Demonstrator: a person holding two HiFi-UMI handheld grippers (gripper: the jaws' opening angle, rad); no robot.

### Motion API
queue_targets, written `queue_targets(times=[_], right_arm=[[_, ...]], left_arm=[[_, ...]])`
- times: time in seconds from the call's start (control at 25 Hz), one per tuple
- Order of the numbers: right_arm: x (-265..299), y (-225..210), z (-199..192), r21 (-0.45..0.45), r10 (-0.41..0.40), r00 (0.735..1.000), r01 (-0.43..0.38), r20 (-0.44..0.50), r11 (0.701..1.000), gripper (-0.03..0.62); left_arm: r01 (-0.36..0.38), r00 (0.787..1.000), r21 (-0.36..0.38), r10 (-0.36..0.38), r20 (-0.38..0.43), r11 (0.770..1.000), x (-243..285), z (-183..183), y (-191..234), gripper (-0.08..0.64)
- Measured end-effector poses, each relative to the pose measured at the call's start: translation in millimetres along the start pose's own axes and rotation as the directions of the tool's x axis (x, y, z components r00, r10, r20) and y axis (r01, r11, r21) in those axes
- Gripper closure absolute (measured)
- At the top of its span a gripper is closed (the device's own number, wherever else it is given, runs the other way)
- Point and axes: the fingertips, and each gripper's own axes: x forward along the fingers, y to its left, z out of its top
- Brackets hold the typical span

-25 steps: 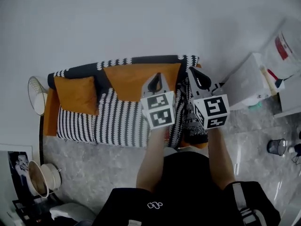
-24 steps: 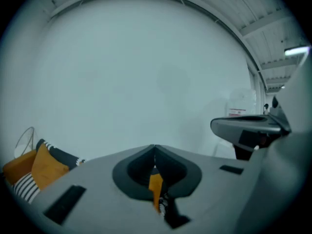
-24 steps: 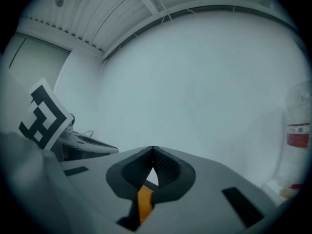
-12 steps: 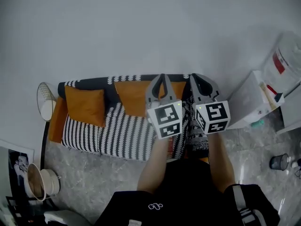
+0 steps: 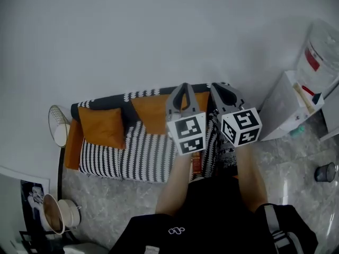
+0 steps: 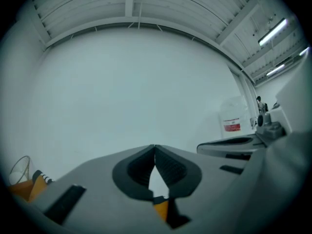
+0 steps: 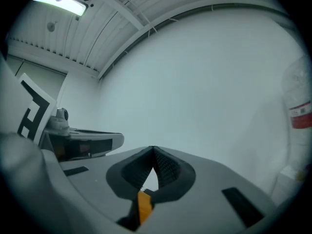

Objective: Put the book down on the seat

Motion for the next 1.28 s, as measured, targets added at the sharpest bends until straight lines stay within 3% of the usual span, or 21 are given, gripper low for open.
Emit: queue_targets(times=[0.48,1.28], right_arm=[[3.3,-0.9,-12.2,0.014,-0.011,1.0,0.011,-0.011,1.0,0.583],[21.2,4.3,-17.7,-0.004,-0.003,1.0,0.003,-0.023,1.0,0.583]], left_arm=[[0.024,0.998,0.011,-0.023,-0.054,1.0,3.5,-16.2,-1.3,0.546],[0.06,0.996,0.0,-0.06,-0.068,0.998,13.8,-25.1,3.6,0.546]])
